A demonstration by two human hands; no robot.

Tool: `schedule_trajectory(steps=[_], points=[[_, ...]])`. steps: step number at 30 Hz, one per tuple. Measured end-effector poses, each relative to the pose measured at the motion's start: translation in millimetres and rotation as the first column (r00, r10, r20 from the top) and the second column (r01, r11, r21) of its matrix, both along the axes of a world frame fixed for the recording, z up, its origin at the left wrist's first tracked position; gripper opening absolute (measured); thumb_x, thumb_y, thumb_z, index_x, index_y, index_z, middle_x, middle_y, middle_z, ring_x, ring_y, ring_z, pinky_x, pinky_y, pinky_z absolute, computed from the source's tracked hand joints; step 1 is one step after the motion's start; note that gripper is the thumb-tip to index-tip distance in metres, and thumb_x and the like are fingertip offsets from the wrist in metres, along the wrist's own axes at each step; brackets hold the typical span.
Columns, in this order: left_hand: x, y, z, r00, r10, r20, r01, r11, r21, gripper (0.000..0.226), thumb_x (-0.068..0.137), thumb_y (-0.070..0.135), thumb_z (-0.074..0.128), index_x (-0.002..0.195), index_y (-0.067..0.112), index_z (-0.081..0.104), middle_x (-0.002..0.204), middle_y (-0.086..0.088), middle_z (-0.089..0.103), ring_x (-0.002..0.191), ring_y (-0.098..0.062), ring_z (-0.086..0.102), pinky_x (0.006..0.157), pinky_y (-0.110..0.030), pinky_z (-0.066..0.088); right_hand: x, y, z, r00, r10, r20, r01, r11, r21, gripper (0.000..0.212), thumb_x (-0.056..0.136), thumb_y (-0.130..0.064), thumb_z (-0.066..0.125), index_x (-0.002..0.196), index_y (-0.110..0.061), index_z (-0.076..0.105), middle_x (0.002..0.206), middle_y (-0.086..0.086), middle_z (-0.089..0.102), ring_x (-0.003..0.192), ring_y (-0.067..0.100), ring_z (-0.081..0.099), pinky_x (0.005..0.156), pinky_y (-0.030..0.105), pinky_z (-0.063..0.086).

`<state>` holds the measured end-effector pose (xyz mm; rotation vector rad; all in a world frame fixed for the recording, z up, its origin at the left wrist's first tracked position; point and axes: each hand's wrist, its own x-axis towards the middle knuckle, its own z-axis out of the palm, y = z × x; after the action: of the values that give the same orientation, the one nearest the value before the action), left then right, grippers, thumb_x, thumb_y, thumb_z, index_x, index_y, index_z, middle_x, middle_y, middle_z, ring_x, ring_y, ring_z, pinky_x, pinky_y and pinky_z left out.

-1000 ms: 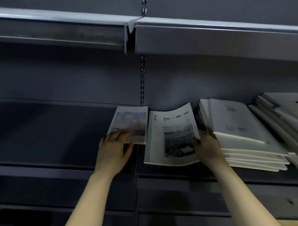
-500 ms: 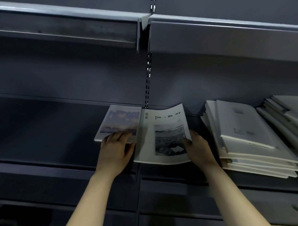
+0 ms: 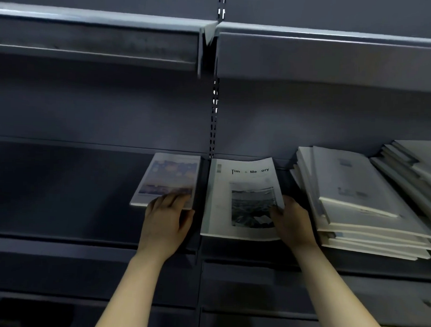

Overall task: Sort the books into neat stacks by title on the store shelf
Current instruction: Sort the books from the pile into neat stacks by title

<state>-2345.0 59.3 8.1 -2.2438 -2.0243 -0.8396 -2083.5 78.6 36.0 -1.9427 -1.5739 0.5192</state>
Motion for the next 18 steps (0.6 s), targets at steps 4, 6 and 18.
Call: schedule_trajectory(steps=[4, 6, 18], points=[[3.3, -1.1, 1.5, 1.0, -0.007, -0.013, 0.007, 1.0, -0.006, 0.037, 0.087, 0.028, 0.062, 0.123, 0.018, 0.059, 0.12, -0.005, 0.063, 0.11, -0.028, 0.057, 0.097, -0.044, 0.038, -5.2, 1.4, -0.4, 0.995, -0.035, 0.091, 0.035, 0.999, 0.007, 0.023, 0.096, -0.017, 0.053, 0.113, -0.002, 0.056, 0.109, 0.016, 0.067, 0.099, 0.032, 0.064, 0.069, 0.023, 0.038], [3.6, -2.2, 1.4, 1.0, -0.013, -0.021, 0.013, 1.0, -0.01, 0.036, 0.088, 0.028, 0.061, 0.122, 0.019, 0.059, 0.119, -0.005, 0.063, 0.11, -0.027, 0.056, 0.097, -0.043, 0.038, -7.4, 0.6, -1.1, 0.983, -0.058, 0.176, 0.056, 0.998, 0.014, 0.026, 0.096, -0.02, 0.053, 0.115, -0.003, 0.054, 0.107, 0.016, 0.067, 0.097, 0.034, 0.065, 0.067, 0.026, 0.039], [4.1, -3.2, -3.5, 0.999, -0.017, -0.031, 0.018, 1.0, 0.006, 0.031, 0.089, 0.025, 0.06, 0.119, 0.017, 0.061, 0.119, -0.004, 0.063, 0.11, -0.027, 0.057, 0.095, -0.042, 0.038, -5.3, -2.8, 3.2, 0.944, -0.071, 0.322, 0.056, 0.997, 0.054, 0.04, 0.092, -0.029, 0.06, 0.124, -0.011, 0.045, 0.113, 0.01, 0.063, 0.101, 0.029, 0.064, 0.067, 0.026, 0.036]])
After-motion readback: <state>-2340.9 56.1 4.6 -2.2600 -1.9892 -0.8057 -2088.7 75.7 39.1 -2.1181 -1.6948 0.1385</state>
